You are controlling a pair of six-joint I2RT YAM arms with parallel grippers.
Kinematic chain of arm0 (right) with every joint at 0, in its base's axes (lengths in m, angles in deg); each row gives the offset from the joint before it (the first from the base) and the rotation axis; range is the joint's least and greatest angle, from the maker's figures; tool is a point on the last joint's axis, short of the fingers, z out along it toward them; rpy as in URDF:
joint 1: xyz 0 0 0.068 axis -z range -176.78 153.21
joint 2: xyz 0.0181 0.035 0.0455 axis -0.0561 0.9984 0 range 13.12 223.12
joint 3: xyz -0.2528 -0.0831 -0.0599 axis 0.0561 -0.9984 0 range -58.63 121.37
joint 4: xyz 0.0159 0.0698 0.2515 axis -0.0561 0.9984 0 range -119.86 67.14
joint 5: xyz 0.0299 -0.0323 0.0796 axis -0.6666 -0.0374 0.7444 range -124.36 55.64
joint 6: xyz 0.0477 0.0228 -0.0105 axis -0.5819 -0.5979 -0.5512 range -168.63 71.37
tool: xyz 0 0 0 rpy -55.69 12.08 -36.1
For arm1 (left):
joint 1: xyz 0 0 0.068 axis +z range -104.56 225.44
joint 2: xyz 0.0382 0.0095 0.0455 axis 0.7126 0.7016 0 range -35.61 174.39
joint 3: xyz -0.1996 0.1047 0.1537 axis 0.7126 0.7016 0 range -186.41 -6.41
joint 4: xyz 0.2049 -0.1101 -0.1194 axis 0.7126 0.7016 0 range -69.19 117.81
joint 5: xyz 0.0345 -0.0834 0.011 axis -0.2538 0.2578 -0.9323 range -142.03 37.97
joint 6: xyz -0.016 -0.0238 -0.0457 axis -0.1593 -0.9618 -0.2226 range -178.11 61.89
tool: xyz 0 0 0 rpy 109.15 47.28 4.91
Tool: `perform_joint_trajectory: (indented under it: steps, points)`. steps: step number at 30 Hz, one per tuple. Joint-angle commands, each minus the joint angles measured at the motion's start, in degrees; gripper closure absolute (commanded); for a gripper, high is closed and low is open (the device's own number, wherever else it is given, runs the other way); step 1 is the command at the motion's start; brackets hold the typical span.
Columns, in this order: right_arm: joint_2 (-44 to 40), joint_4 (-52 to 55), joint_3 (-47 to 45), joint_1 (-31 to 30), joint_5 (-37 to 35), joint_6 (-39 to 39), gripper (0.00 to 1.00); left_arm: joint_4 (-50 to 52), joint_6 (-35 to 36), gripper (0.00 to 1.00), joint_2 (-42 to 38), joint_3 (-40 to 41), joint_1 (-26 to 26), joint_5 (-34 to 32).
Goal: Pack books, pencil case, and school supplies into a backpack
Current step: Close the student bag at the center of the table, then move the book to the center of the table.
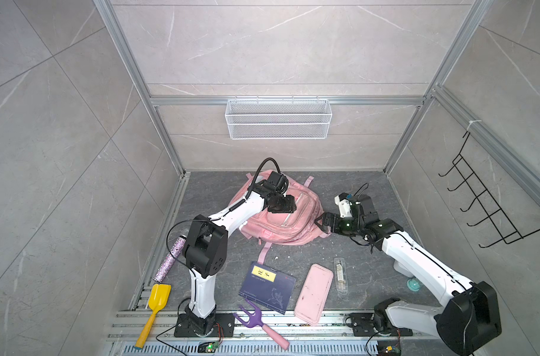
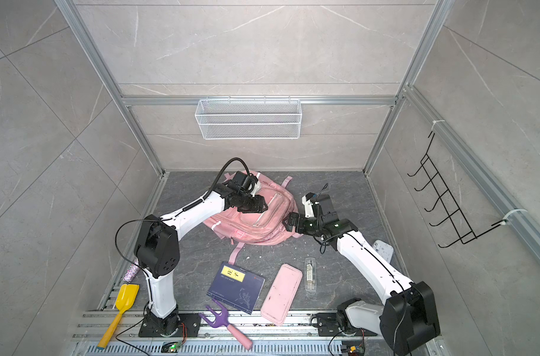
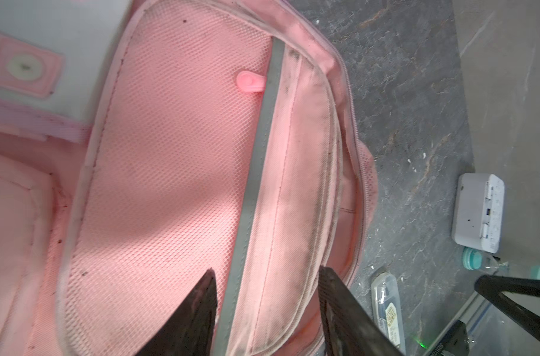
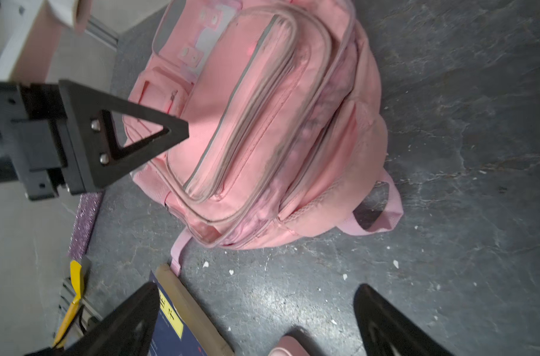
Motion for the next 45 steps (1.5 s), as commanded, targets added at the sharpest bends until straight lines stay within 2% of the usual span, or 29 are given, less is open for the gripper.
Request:
perform_joint_trajectory:
  steps: [1, 4, 8, 10, 17, 23, 29, 35, 45]
  points:
    - [-1.0, 5.4, 2.1, -3.5, 2.7, 5.3, 0.0, 0.8, -1.1, 0.43, -6.8, 3.5, 0.2, -2.7]
    - [1.1, 6.5, 2.6, -8.8, 4.6, 6.2, 0.04, 1.7, -2.6, 0.43, -12.0, 8.4, 0.1, -5.4]
    - [5.7, 8.1, 3.6, -20.9, -2.7, 7.9, 0.08, 5.3, -4.9, 0.43, -19.1, 14.9, 0.1, -9.9]
    - [8.5, 8.7, 4.3, -25.1, -5.1, 8.1, 0.08, 7.0, -6.3, 0.43, -22.5, 18.2, 0.1, -11.5]
    - [17.9, 7.5, 6.1, -35.4, -8.0, 9.3, 0.17, 10.3, -11.9, 0.43, -32.8, 31.4, 0.2, -13.5]
    - [23.6, 6.1, 7.9, -37.6, -7.5, 9.6, 0.21, 7.9, -15.8, 0.43, -37.4, 41.0, 1.0, -12.5]
    - [26.5, 6.5, 9.5, -38.7, -6.7, 10.2, 0.31, 4.9, -19.1, 0.44, -39.9, 47.4, 2.1, -11.3]
    - [27.1, 7.1, 10.2, -39.0, -6.3, 10.6, 0.37, 3.4, -20.2, 0.45, -40.7, 51.2, 2.4, -10.1]
    - [26.4, 7.0, 10.5, -38.9, -1.8, 10.6, 0.39, 1.5, -20.0, 0.45, -40.9, 52.4, 3.5, -10.7]
